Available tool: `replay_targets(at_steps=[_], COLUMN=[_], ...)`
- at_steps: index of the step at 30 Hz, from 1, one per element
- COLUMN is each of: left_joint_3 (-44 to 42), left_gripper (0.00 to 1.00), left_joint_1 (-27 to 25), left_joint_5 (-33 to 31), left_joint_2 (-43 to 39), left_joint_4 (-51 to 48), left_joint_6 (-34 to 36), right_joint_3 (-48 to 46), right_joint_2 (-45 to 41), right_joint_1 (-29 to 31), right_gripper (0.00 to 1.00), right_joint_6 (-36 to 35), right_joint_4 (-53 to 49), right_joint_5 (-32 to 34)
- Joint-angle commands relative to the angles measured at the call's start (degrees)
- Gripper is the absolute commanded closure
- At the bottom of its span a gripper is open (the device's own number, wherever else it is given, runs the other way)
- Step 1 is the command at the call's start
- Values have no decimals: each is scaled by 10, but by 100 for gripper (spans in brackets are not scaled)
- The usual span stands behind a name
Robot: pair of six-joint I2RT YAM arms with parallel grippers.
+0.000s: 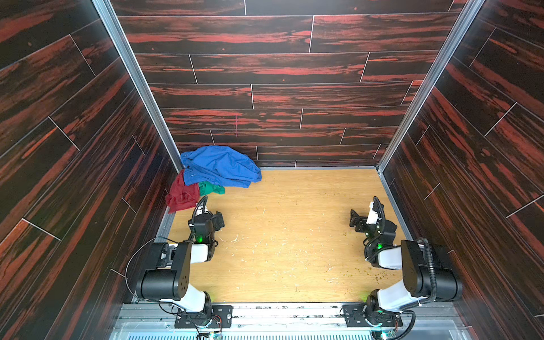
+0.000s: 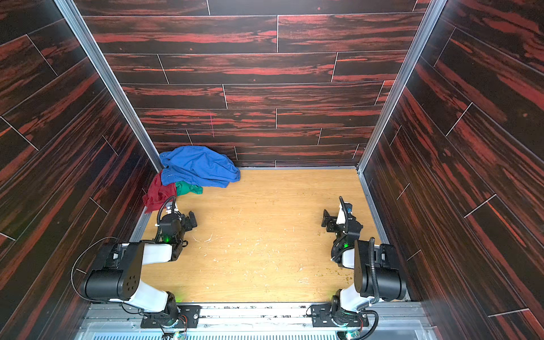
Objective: Pick out a specific cloth from the pile
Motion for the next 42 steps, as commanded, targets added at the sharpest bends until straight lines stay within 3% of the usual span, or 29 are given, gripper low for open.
replay_targets(at_steps=[1, 5, 7, 10, 13, 17, 19, 21, 26, 34, 42], left_joint_3=[1, 75, 140, 204, 274, 401, 460, 519, 612, 714, 742], left_gripper=[1, 2, 10, 17, 22, 37, 52, 56, 60, 76, 74], left_joint_1=[0, 0, 0, 0, 2, 30, 35, 35, 38, 45, 46], left_joint_5=[8, -12, -11, 4, 3, 140, 179, 192, 121, 88, 54], left_joint_2=[-45, -182, -229, -268, -251, -129, -59, 5, 117, 245, 297], left_joint_4=[22, -251, -411, -531, -639, -745, -779, -819, -827, -833, -810], left_joint_6=[12, -23, -40, -79, -126, -160, -168, -157, -150, -150, -127], right_joint_3=[26, 122, 185, 298, 384, 490, 528, 553, 623, 639, 627], right_joint_2=[-54, -113, -131, -138, -131, -100, -82, -67, -3, 34, 31], right_joint_1=[-2, -1, 1, 35, 117, 249, 305, 364, 484, 529, 528], right_gripper=[10, 9, 9, 9, 9, 9, 9, 9, 8, 8, 7], right_joint_6=[1, 22, 66, 91, 80, 100, 124, 144, 186, 170, 144], right_joint_4=[-66, -245, -334, -508, -616, -724, -745, -748, -753, -751, -760], right_joint_5=[0, -21, -20, 5, 23, 18, -6, -17, -41, -56, -43])
